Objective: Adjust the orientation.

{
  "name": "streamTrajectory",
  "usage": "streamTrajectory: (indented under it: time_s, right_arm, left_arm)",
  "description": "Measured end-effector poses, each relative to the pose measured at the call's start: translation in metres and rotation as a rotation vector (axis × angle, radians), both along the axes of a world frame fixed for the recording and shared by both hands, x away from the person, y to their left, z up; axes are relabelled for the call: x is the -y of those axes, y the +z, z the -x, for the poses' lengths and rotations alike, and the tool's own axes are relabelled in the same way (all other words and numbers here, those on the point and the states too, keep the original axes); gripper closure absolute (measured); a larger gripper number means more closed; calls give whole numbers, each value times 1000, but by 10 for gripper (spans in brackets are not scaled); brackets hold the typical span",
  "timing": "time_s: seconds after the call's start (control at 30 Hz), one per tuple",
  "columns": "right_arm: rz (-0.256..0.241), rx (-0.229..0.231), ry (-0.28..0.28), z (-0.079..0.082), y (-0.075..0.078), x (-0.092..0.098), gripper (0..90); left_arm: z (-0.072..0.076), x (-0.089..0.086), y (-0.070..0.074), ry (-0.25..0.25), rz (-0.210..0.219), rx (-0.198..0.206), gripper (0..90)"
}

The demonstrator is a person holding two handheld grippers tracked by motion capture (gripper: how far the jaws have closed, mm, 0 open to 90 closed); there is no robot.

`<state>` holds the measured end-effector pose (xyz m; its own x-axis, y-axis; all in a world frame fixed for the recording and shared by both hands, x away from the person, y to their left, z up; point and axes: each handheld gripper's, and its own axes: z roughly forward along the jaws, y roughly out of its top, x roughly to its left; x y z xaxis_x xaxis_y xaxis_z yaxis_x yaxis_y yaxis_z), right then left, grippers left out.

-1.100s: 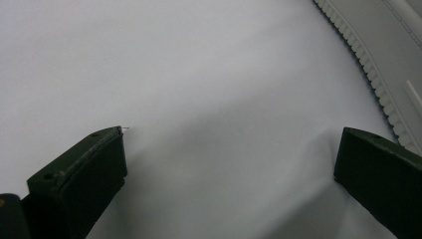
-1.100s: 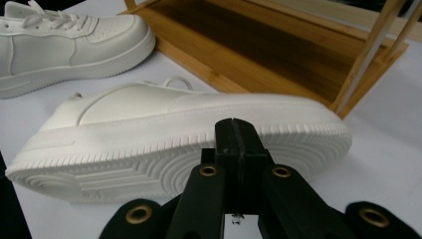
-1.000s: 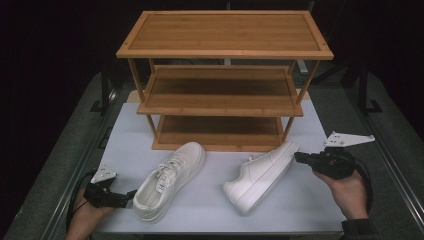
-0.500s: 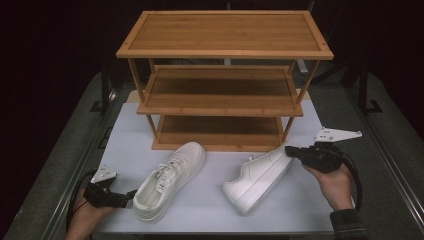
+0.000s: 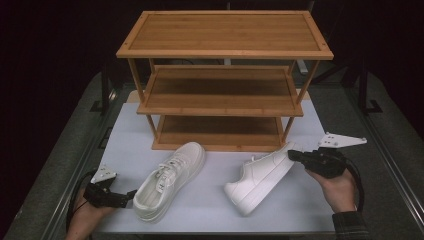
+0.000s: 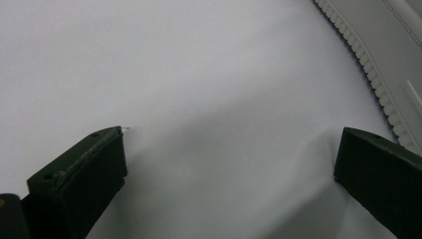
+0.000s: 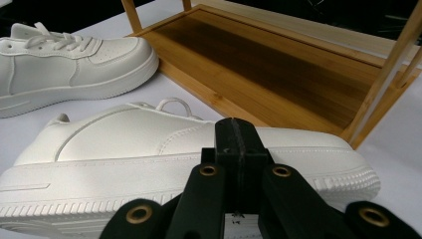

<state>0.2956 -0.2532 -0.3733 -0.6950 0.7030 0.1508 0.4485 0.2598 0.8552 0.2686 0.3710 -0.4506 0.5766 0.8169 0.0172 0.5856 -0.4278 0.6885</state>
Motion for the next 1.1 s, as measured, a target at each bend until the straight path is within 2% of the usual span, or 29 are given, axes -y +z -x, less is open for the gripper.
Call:
streamTrajectory:
  time_s: [0.33,0.63,0.8,1.1]
  right_arm:
    - [-7,9,-15,17,-2,14,900]
    - [-17,8,-23,26,-5,22,900]
    - [-30,5,-28,37,-11,33,899]
    - [-24,-10,-36,53,-21,48,900]
  left_arm:
    - [0,0,0,0,-1,1,0]
    - [0,0,0,0,-1,1,0]
    - [0,0,0,-1,-1,2,0]
    - [0,0,0,0,-1,2,0]
